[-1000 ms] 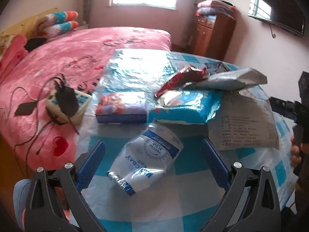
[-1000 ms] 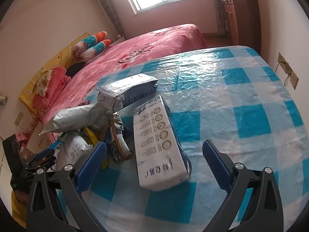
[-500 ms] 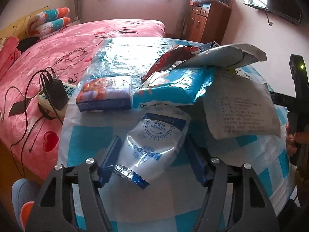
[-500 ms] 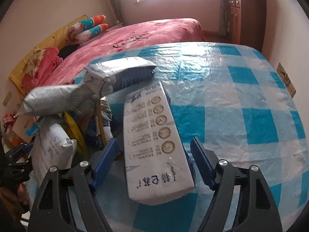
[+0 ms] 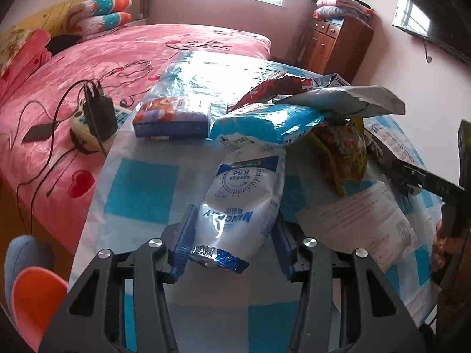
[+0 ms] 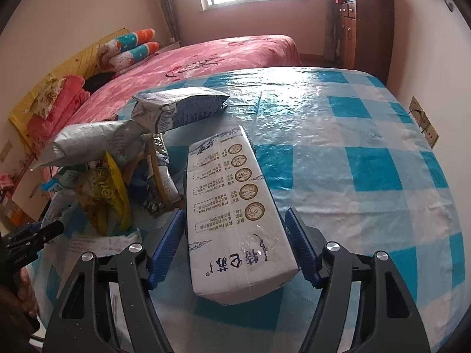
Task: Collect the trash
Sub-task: 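Carry the milk bag with the left tool while the right tool carries the tissue pack to the bucket, then open the left tool over the orange bucket while the right tool releases the tissue pack, then return both tools to the table toward the remaining trash, then grasp a white tissue pack with the left tool while the right tool grasps a grey mailer bag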
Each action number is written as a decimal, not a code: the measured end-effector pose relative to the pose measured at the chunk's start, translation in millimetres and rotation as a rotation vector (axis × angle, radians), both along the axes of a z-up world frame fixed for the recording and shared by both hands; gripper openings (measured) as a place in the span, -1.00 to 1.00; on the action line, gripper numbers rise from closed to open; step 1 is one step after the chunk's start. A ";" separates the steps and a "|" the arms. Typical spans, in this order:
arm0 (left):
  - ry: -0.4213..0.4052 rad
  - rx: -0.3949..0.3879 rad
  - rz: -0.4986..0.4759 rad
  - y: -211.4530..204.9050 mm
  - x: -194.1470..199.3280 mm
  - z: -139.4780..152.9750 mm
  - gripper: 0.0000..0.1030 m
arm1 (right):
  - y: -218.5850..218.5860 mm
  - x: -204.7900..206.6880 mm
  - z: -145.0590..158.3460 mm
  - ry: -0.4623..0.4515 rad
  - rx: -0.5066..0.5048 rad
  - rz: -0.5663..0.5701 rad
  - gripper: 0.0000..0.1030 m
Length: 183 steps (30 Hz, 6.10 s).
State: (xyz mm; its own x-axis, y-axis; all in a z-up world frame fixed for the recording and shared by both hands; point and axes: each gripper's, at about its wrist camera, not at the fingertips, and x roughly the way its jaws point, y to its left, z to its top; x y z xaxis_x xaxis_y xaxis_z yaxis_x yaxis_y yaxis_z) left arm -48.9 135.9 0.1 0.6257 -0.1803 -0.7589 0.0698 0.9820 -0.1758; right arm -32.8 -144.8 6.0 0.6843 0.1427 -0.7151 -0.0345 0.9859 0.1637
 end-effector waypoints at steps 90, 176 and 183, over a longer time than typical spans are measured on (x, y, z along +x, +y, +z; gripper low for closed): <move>-0.032 -0.006 0.524 169.9 -178.4 -12.8 0.73 | 249.4 -92.5 8.9 -0.059 0.184 0.531 0.80; 0.228 0.234 -0.280 -203.9 149.4 40.6 0.10 | -17.7 -35.1 -3.3 0.034 0.431 0.039 0.80; 0.164 0.114 -0.244 -177.5 111.4 65.3 0.10 | -7.7 -39.2 -3.1 0.033 0.422 0.117 0.80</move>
State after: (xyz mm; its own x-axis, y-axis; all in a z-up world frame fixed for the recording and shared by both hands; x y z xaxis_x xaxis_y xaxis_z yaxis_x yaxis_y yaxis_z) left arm 62.4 -41.5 65.4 0.4421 -0.2178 -0.8701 0.2853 0.9538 -0.0938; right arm -72.1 -152.4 2.9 0.6239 0.5022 -0.5988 -0.1296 0.8221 0.5544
